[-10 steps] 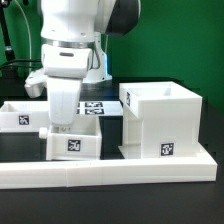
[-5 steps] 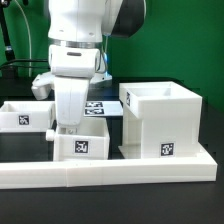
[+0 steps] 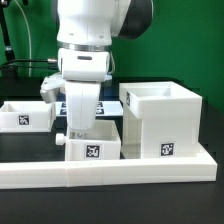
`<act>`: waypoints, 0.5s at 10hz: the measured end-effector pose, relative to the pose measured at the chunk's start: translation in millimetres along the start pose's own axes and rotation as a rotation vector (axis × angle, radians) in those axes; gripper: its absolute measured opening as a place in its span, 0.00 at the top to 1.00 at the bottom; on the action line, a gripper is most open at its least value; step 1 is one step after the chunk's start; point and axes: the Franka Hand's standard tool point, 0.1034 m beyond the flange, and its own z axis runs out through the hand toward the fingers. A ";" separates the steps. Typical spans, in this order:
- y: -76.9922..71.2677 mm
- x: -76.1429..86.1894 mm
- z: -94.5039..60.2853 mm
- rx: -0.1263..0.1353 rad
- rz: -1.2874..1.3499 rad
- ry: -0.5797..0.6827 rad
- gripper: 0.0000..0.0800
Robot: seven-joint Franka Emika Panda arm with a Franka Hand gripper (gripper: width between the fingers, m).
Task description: Assemble drawer
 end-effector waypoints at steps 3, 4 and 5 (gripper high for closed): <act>-0.3 -1.0 0.6 0.002 0.003 0.000 0.95; 1.3 4.2 1.8 0.010 -0.005 0.003 0.95; 5.1 8.1 1.2 0.010 -0.015 0.005 0.95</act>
Offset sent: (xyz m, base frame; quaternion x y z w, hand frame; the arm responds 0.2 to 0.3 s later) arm 0.0154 0.0224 -0.0059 0.0173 0.0133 -0.0332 0.9992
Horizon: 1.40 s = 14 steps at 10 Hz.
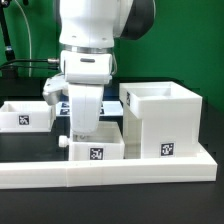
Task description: Assemble drawer
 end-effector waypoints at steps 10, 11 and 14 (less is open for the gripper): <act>5.6 22.1 1.0 -0.002 -0.015 0.014 0.95; 5.4 21.0 1.2 -0.002 -0.013 0.014 0.95; 4.6 24.0 2.5 -0.002 -0.011 0.014 0.95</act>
Offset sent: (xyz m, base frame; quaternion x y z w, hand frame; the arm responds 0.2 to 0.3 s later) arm 0.0000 0.0000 0.0000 0.0000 0.0000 0.0000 1.0000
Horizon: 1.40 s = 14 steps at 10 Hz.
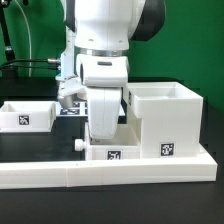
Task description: Assemble drawer
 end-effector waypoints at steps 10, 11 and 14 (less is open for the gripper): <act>0.4 9.8 0.1 -0.016 0.031 0.008 0.95; 0.7 13.4 -0.2 -0.015 0.012 0.006 0.95; 1.6 14.8 -0.9 -0.018 -0.045 -0.013 0.95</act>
Offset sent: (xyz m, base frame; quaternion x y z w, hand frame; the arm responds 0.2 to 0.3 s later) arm 0.0000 0.0000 0.0000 0.0000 0.0000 0.0000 1.0000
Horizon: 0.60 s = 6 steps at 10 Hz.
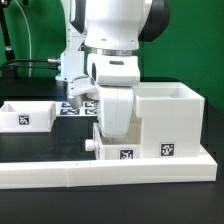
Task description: Assemble drawer
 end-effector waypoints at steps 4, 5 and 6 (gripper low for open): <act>-0.2 -1.2 -0.5 0.001 0.010 0.000 0.95; 0.2 0.8 -6.3 0.007 0.019 -0.002 0.72; 0.5 1.4 -15.1 0.016 0.018 -0.004 0.55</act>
Offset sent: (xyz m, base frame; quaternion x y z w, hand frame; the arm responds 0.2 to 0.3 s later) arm 0.0000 0.0000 0.0000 0.0000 0.0000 0.0000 1.0000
